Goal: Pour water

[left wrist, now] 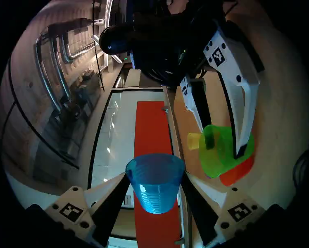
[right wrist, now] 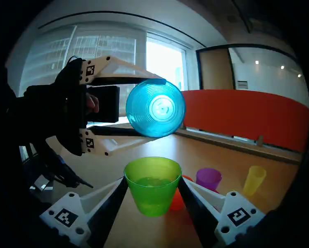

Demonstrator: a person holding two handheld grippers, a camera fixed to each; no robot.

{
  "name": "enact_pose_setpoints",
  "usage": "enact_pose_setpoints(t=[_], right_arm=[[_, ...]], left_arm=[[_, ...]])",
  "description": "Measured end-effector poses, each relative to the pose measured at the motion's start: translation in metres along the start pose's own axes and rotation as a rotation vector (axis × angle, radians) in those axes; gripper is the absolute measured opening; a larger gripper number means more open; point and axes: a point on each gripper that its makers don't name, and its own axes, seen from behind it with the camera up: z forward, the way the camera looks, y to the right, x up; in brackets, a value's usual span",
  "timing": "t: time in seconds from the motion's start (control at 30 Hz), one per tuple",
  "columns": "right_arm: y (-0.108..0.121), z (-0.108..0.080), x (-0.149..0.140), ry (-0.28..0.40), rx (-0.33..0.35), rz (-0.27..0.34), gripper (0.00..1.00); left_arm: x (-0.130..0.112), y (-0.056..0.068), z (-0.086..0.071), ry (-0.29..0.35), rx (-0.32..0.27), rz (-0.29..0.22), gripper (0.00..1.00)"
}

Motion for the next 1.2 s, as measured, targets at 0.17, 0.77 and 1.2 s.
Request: enact_pose_setpoints(t=[0.17,0.77,1.2], right_arm=[[0.000,0.000,0.000,0.001,-0.001,-0.002,0.90],[0.005,0.001,0.000,-0.002,-0.013,-0.004,0.90],[0.007,-0.001,0.001,0.001,-0.024,0.001,0.90]], left_arm=[[0.001,0.002,0.002,0.000,0.000,-0.010,0.85],[-0.015,0.027,0.004,-0.066,-0.015,-0.290,0.85],[-0.031,0.041,0.005,-0.097,-0.053,-0.731,0.85]])
